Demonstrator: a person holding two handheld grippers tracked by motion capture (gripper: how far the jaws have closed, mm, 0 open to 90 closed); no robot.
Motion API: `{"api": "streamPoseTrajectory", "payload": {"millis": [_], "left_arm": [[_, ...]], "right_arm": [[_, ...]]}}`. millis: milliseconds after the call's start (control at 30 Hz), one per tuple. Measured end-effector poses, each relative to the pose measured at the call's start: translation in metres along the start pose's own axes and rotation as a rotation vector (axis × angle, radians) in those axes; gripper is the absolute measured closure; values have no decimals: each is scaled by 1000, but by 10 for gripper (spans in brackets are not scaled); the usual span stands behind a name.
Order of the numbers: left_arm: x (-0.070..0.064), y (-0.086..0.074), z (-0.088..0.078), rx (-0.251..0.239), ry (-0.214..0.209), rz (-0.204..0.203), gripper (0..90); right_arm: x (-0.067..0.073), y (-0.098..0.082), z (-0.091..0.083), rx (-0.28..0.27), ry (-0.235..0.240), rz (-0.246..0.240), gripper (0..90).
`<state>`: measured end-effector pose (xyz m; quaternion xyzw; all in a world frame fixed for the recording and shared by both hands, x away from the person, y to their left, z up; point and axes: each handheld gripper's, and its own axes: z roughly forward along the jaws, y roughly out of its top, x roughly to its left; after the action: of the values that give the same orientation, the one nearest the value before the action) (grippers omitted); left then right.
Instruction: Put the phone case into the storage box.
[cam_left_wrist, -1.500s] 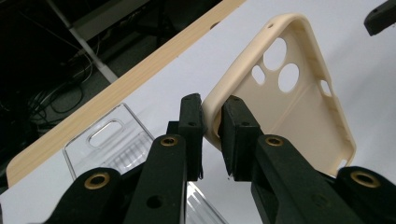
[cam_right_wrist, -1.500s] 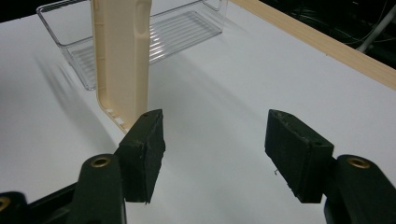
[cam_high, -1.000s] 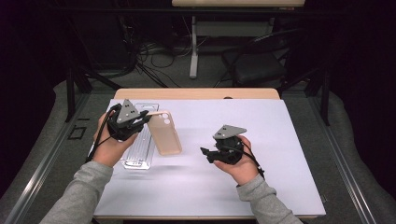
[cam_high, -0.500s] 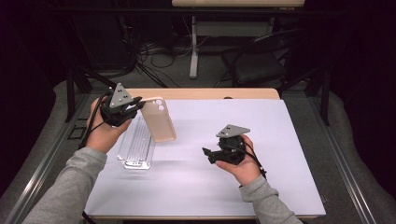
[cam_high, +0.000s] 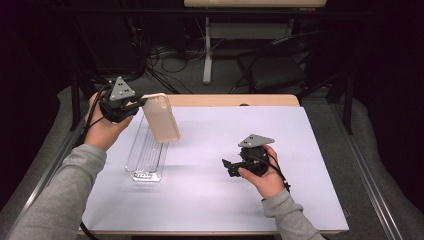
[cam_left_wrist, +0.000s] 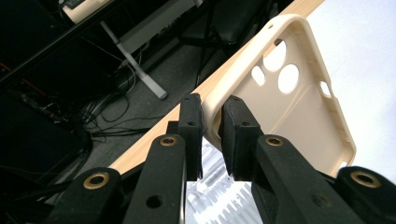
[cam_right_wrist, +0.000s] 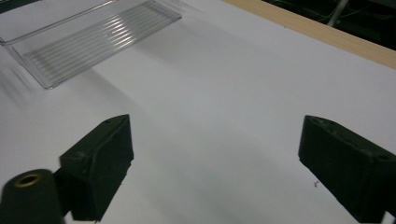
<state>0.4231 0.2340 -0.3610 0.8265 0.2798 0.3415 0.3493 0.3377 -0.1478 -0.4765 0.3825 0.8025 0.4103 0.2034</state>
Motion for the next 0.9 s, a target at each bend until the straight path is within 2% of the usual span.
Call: {"api": "streamPoseTrajectory", "payload": {"millis": [200,333,433,600,767,900], "left_arm": [[17,-1,8,19,21,23,791],[29,-2,11,16,32,19,790],[36,-2,13,9,45,32,790],[45,-2,14,-5,59,33,790],[51,-4,19,-14,74,41,790],[55,-6,23,-29,82,38,790]], "right_arm": [[-4,-3,0,-2,13,27,0],[-6,-6,0,-6,1,36,0],[-7,-9,1,-9,-10,36,0],[-6,-13,4,-12,-27,26,0],[-8,-17,6,-20,-35,52,0],[-9,-19,5,-28,-38,48,0]]}}
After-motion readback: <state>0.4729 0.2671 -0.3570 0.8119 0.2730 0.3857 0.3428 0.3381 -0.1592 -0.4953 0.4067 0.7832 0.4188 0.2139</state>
